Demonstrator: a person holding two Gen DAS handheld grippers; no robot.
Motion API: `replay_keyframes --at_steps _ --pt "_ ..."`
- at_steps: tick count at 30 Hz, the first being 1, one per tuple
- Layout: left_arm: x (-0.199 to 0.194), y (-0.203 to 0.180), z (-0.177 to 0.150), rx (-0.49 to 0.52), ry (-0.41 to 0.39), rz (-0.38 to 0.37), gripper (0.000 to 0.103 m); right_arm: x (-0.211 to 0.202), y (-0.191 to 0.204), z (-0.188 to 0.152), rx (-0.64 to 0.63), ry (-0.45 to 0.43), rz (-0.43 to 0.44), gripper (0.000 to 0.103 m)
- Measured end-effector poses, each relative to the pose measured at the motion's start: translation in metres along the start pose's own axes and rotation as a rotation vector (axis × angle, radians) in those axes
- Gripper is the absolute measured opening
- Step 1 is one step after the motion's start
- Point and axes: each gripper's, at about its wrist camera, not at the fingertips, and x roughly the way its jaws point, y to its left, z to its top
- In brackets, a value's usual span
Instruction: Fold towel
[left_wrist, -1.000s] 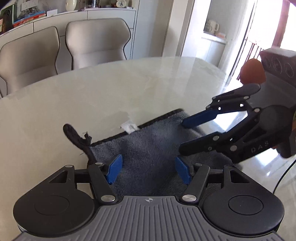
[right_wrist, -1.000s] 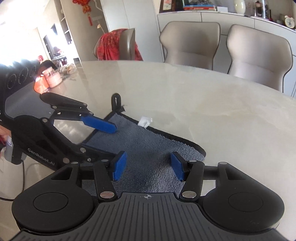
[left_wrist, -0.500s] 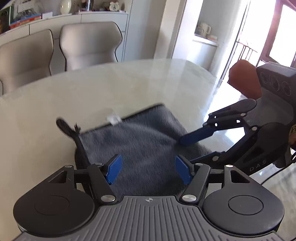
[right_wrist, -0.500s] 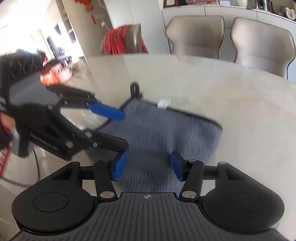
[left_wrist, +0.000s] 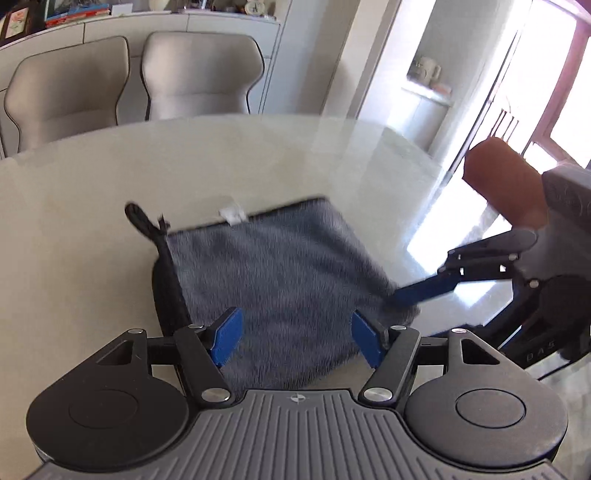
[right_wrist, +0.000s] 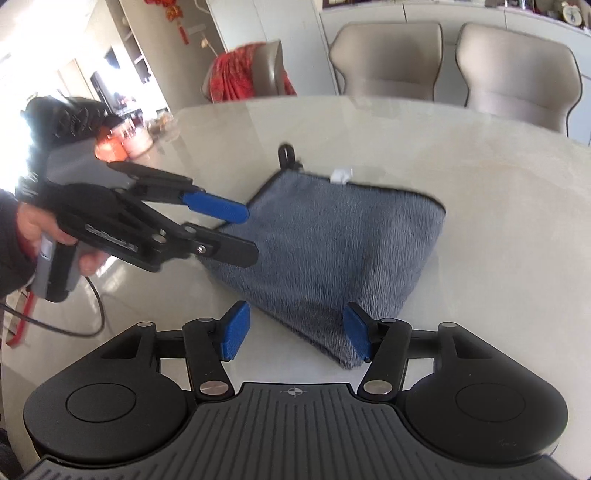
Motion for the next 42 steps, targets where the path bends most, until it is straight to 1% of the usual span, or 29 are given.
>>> replay_keyframes --at_steps 1,3,5,8,10,11,12,13,15,17,19,22,25,26,29,30,35,38,39,41,42 --pt "-0.001 -0.003 -0.003 0.031 0.001 0.013 0.069 0.0 0.001 -0.002 -0.005 0.001 -0.003 0.058" --pt "-0.004 -0.004 -0.004 0.039 0.007 0.016 0.069 -0.004 0.001 -0.001 0.002 0.015 -0.005 0.058" --pt "-0.009 -0.002 -0.002 0.011 -0.002 0.008 0.069 -0.007 0.0 -0.001 0.005 0.018 -0.007 0.058" --pt "-0.015 0.0 0.003 -0.042 -0.041 -0.027 0.069 -0.013 -0.001 0.001 0.006 -0.008 0.004 0.06" --pt "-0.012 -0.001 0.003 -0.05 -0.03 -0.05 0.069 -0.01 -0.001 -0.001 0.018 0.002 0.008 0.063" --pt "-0.007 -0.001 0.001 -0.039 0.002 -0.032 0.069 -0.008 -0.001 -0.003 0.018 0.012 0.008 0.064" --pt "-0.005 -0.002 -0.002 -0.021 0.012 -0.019 0.068 -0.008 0.0 -0.006 0.005 0.012 0.002 0.064" --pt "-0.005 -0.002 -0.004 -0.003 0.01 -0.011 0.068 -0.008 0.001 -0.008 -0.005 0.013 -0.003 0.064" --pt "-0.007 -0.001 -0.001 -0.008 0.012 -0.011 0.068 -0.009 0.0 -0.007 0.003 0.023 -0.005 0.064" --pt "-0.009 0.002 0.001 -0.015 -0.009 -0.008 0.068 -0.01 -0.003 -0.002 0.001 0.023 -0.009 0.064" --pt "-0.009 0.004 0.008 -0.024 -0.041 -0.002 0.069 -0.01 -0.007 0.007 -0.023 -0.003 -0.031 0.064" --pt "0.0 0.01 0.017 -0.036 -0.03 0.004 0.069 -0.003 -0.013 0.022 -0.058 -0.032 -0.048 0.064" --pt "0.01 0.013 0.017 -0.032 0.004 0.018 0.069 0.007 -0.016 0.033 -0.075 -0.043 -0.006 0.064" --pt "0.01 0.013 0.015 -0.031 0.001 0.015 0.069 0.01 -0.017 0.034 -0.081 -0.037 0.0 0.064" --pt "0.011 0.016 0.012 -0.033 -0.007 0.006 0.07 0.026 -0.02 0.032 -0.098 0.02 0.008 0.064" --pt "0.011 0.017 0.011 -0.035 -0.007 0.003 0.07 0.027 -0.02 0.03 -0.112 0.017 0.009 0.066" --pt "0.01 0.018 0.009 -0.032 -0.004 0.013 0.07 0.025 -0.019 0.031 -0.105 0.055 -0.07 0.066" --pt "0.006 0.015 0.009 -0.053 -0.01 0.042 0.07 0.018 -0.02 0.028 -0.044 0.043 -0.102 0.066" --pt "0.003 0.013 0.01 -0.063 -0.013 0.055 0.07 0.014 -0.018 0.026 -0.023 0.026 -0.122 0.067" --pt "-0.004 0.008 0.009 -0.079 -0.02 0.074 0.071 0.007 -0.013 0.023 0.011 0.016 -0.168 0.071" --pt "-0.008 0.005 0.008 -0.089 -0.022 0.084 0.074 0.005 -0.01 0.022 0.026 0.019 -0.195 0.074"
